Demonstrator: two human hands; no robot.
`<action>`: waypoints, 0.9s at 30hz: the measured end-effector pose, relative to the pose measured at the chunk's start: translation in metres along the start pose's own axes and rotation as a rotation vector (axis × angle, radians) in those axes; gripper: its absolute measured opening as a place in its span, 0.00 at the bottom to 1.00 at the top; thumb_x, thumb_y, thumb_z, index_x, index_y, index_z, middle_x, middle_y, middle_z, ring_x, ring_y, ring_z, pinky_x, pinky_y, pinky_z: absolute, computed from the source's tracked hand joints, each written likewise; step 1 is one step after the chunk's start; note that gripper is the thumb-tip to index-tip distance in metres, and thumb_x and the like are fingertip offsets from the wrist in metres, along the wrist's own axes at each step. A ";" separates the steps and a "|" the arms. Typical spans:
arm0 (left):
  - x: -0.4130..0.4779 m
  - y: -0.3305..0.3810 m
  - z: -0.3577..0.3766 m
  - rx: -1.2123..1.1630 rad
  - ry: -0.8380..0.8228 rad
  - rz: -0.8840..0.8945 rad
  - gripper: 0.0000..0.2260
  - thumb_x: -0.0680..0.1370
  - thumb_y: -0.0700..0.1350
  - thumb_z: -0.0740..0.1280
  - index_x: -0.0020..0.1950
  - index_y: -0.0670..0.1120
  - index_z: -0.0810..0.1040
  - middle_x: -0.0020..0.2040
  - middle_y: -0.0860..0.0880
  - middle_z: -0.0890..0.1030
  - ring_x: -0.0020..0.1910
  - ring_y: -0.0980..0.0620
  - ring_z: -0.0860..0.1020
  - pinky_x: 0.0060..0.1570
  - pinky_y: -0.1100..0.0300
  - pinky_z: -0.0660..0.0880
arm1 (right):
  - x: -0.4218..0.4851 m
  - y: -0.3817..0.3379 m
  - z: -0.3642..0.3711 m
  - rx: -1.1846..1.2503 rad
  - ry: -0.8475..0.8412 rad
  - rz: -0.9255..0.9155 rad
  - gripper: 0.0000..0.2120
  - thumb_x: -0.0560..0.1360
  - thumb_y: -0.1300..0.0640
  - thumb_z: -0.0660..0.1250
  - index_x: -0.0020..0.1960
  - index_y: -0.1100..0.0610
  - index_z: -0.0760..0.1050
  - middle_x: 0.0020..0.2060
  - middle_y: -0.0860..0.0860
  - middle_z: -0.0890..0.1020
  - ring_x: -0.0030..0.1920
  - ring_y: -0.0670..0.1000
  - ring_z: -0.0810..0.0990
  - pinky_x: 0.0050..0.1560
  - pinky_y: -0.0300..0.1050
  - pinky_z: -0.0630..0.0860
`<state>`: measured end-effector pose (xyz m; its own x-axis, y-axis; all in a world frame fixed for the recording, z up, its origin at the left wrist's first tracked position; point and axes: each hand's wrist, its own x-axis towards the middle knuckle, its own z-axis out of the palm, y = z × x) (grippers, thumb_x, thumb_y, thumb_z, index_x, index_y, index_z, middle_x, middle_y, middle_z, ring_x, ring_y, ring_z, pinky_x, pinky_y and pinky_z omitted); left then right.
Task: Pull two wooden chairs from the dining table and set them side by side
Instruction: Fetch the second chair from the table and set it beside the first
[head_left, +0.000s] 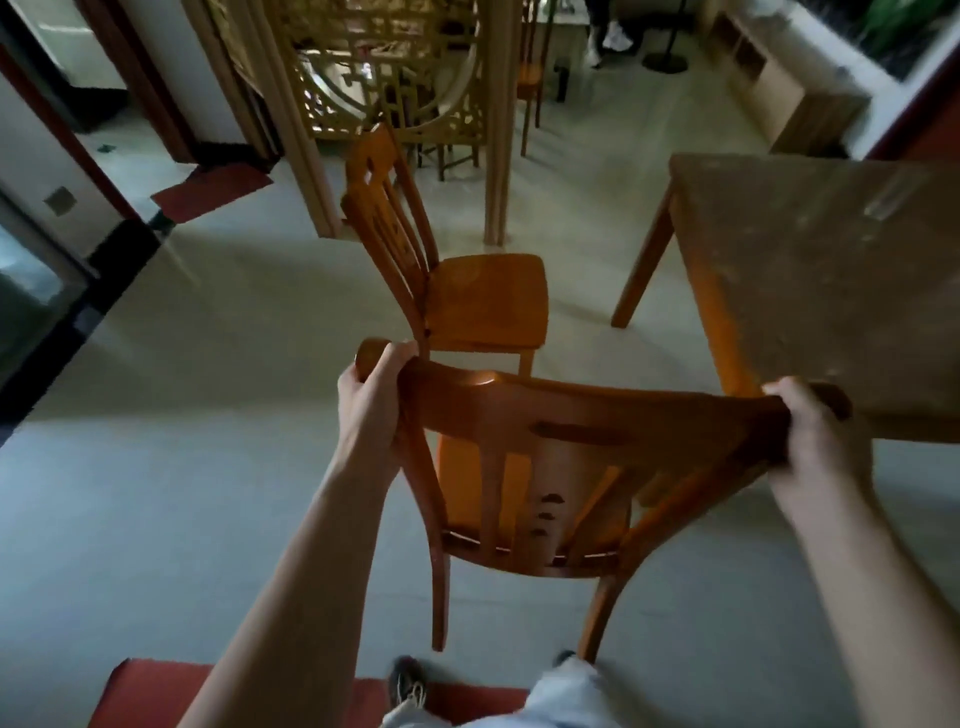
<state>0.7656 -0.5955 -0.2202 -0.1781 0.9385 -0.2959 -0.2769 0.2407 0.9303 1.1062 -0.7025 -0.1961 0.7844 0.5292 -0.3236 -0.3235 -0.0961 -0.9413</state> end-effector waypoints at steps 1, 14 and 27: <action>0.013 0.005 0.000 0.011 -0.045 -0.012 0.09 0.63 0.54 0.77 0.32 0.51 0.83 0.31 0.50 0.80 0.32 0.51 0.80 0.37 0.53 0.78 | -0.011 0.000 0.003 0.017 0.042 0.001 0.03 0.61 0.55 0.75 0.33 0.51 0.82 0.31 0.44 0.84 0.32 0.43 0.83 0.31 0.39 0.78; 0.138 0.014 0.056 0.136 -0.465 -0.150 0.35 0.61 0.54 0.79 0.61 0.37 0.78 0.36 0.50 0.84 0.37 0.52 0.85 0.35 0.58 0.80 | -0.086 0.034 0.037 0.022 0.548 0.058 0.05 0.75 0.52 0.71 0.42 0.48 0.76 0.43 0.50 0.81 0.43 0.50 0.81 0.35 0.45 0.74; 0.239 0.009 0.108 0.274 -0.675 -0.248 0.30 0.59 0.59 0.79 0.54 0.46 0.76 0.46 0.45 0.83 0.45 0.46 0.86 0.36 0.57 0.81 | -0.082 0.058 0.100 0.163 0.720 -0.102 0.13 0.73 0.66 0.69 0.34 0.51 0.76 0.29 0.45 0.78 0.34 0.46 0.79 0.34 0.40 0.76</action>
<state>0.8224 -0.3425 -0.2586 0.4981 0.7757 -0.3877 0.0258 0.4336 0.9007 0.9700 -0.6673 -0.2143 0.9492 -0.1603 -0.2709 -0.2611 0.0802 -0.9620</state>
